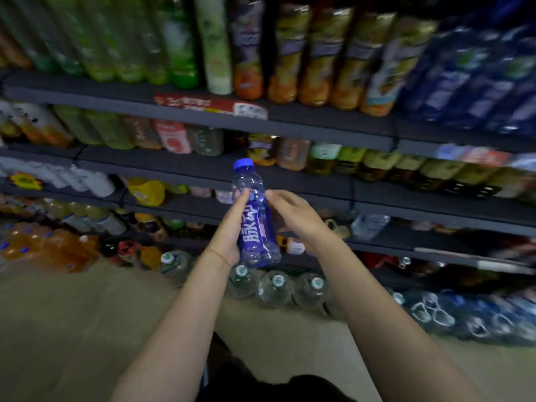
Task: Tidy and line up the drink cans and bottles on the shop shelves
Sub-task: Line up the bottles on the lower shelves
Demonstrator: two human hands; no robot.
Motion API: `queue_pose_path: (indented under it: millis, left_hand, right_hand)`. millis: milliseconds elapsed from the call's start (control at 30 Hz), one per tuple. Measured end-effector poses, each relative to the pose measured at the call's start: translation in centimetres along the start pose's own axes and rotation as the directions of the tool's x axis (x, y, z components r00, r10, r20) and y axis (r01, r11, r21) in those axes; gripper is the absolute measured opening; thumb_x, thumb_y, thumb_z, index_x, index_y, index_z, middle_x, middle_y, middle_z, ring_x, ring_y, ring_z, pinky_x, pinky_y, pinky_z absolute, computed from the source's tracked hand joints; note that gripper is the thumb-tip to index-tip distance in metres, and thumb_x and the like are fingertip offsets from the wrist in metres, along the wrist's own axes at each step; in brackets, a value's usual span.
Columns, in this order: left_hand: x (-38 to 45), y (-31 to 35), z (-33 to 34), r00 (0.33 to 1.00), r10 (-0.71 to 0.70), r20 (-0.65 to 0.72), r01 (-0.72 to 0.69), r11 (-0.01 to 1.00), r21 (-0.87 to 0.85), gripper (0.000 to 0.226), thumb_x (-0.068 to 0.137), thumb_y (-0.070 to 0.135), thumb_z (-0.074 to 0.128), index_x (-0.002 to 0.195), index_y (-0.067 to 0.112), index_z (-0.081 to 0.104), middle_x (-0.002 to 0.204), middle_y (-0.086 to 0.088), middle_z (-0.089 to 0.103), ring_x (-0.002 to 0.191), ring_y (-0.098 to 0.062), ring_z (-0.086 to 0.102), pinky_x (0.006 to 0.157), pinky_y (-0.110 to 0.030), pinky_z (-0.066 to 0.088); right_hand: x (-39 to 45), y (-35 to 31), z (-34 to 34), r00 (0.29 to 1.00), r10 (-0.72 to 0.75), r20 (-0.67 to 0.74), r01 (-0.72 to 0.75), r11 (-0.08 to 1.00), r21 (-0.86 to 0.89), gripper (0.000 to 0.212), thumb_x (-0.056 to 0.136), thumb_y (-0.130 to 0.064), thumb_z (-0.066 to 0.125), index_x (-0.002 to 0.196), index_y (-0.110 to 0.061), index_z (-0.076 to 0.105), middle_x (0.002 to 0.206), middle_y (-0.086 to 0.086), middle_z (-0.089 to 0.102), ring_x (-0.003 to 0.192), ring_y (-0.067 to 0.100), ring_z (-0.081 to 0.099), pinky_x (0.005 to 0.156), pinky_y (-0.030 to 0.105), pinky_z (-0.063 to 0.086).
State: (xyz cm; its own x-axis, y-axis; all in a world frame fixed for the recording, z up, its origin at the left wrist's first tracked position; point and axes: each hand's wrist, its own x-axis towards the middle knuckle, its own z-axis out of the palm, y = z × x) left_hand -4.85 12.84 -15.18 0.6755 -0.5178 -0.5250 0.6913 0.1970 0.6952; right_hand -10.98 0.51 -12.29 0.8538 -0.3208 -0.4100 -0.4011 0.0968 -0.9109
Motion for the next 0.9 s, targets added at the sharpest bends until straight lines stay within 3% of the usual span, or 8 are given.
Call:
queue_pose_path:
  millis: [133, 267, 433, 533, 633, 700, 800, 900]
  left_hand:
    - [-1.5, -2.8, 9.4, 0.993, -0.050, 0.111, 0.050, 0.999, 0.006, 0.046, 0.095, 0.052, 0.049, 0.106, 0.012, 0.069, 0.095, -0.010, 0.074, 0.080, -0.023, 0.071, 0.078, -0.040, 0.059]
    - [-0.6, -3.4, 15.6, 0.977, -0.050, 0.206, 0.041, 0.998, 0.046, 0.040, 0.098, 0.044, 0.049, 0.098, 0.010, 0.070, 0.087, -0.011, 0.075, 0.072, -0.022, 0.073, 0.064, -0.034, 0.061]
    - [2.9, -3.6, 21.8, 0.960, 0.048, 0.276, -0.064, 0.997, 0.050, 0.047, 0.083, 0.042, 0.063, 0.115, 0.008, 0.067, 0.099, -0.014, 0.073, 0.084, -0.025, 0.071, 0.081, -0.038, 0.056]
    - [3.7, -3.3, 25.9, 0.947, 0.089, 0.309, -0.107, 0.993, 0.040, 0.050, 0.080, 0.040, 0.066, 0.116, 0.006, 0.066, 0.099, -0.014, 0.072, 0.082, -0.024, 0.070, 0.080, -0.038, 0.056]
    - [4.7, -3.4, 29.4, 0.957, 0.111, 0.268, -0.131, 0.990, 0.058, 0.065, 0.078, 0.037, 0.077, 0.129, 0.002, 0.057, 0.106, -0.018, 0.069, 0.085, -0.028, 0.070, 0.074, -0.039, 0.059]
    - [5.0, -3.5, 31.3, 0.949, 0.164, 0.270, -0.189, 0.980, 0.067, 0.068, 0.074, 0.032, 0.080, 0.131, 0.004, 0.054, 0.106, -0.016, 0.070, 0.086, -0.028, 0.071, 0.072, -0.041, 0.058]
    - [4.6, -3.7, 34.1, 0.915, 0.259, 0.310, -0.300, 0.949, 0.092, 0.056, 0.072, 0.027, 0.075, 0.121, 0.005, 0.059, 0.099, -0.009, 0.073, 0.086, -0.024, 0.072, 0.070, -0.036, 0.059]
    - [4.2, -4.4, 36.9, 0.881, 0.330, 0.339, -0.391, 0.911, 0.130, 0.036, 0.071, 0.025, 0.074, 0.103, 0.012, 0.065, 0.093, -0.005, 0.075, 0.085, -0.021, 0.073, 0.069, -0.032, 0.058]
  right_hand:
    - [-3.5, 0.5, -8.8, 0.995, -0.044, -0.087, 0.051, 0.995, 0.083, 0.031, 0.093, -0.034, 0.067, 0.123, -0.029, 0.062, 0.112, -0.004, 0.070, 0.083, 0.008, 0.068, 0.068, 0.026, 0.055]
    - [-4.8, -0.2, -15.2, 0.983, -0.143, -0.115, 0.160, 0.975, 0.151, 0.030, 0.094, -0.024, 0.067, 0.123, -0.024, 0.064, 0.103, -0.002, 0.070, 0.074, 0.004, 0.067, 0.056, 0.017, 0.050]
    - [-3.9, -2.0, -21.9, 0.962, -0.239, -0.131, 0.262, 0.944, 0.200, 0.036, 0.088, -0.026, 0.072, 0.123, -0.032, 0.065, 0.114, 0.010, 0.070, 0.100, 0.025, 0.070, 0.082, 0.039, 0.058]
    - [-3.5, -3.8, -25.7, 0.960, -0.258, -0.107, 0.273, 0.946, 0.174, 0.034, 0.092, -0.022, 0.068, 0.123, -0.034, 0.063, 0.112, 0.005, 0.073, 0.104, 0.024, 0.069, 0.089, 0.042, 0.057]
    - [-3.4, -5.4, -28.9, 0.959, -0.266, -0.097, 0.276, 0.955, 0.108, 0.036, 0.091, -0.026, 0.069, 0.122, -0.041, 0.061, 0.106, -0.004, 0.073, 0.102, 0.016, 0.070, 0.083, 0.030, 0.057]
    - [-3.5, -6.0, -30.7, 0.955, -0.290, -0.068, 0.292, 0.956, 0.027, 0.049, 0.087, -0.028, 0.073, 0.129, -0.043, 0.054, 0.110, -0.009, 0.070, 0.105, 0.011, 0.068, 0.084, 0.027, 0.056]
    - [-4.1, -6.5, -32.7, 0.949, -0.315, -0.018, 0.313, 0.947, -0.069, 0.082, 0.078, -0.027, 0.083, 0.145, -0.038, 0.037, 0.123, -0.007, 0.066, 0.110, 0.010, 0.066, 0.090, 0.032, 0.057]
    - [-4.8, -7.0, -35.2, 0.932, -0.354, -0.076, 0.343, 0.931, -0.127, 0.074, 0.073, -0.023, 0.087, 0.135, -0.024, 0.048, 0.117, -0.004, 0.069, 0.104, 0.008, 0.068, 0.089, 0.030, 0.057]
